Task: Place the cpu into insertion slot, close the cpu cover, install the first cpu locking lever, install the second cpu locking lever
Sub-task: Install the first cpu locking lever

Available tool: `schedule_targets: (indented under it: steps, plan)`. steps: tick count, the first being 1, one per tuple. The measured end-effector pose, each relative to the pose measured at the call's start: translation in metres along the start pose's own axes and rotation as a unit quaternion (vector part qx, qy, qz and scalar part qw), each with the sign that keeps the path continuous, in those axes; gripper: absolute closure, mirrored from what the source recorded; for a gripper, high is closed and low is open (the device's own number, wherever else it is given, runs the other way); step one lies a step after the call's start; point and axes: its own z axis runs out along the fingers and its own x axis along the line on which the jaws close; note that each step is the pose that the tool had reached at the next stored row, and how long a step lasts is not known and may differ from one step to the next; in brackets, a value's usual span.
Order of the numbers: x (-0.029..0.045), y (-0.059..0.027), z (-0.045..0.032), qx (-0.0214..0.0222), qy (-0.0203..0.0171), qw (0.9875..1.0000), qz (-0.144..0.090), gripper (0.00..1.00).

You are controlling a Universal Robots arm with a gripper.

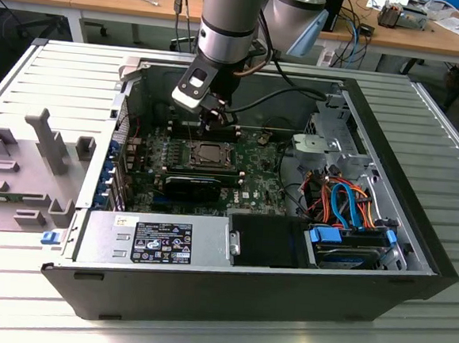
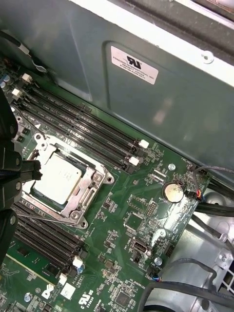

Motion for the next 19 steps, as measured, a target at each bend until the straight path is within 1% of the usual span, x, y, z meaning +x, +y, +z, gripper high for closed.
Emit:
schedule_targets:
  steps: [19]
  plan:
    - [0.0000, 0.0000, 0.0000, 0.0023, -0.0010, 0.9997, -0.025, 0.89]
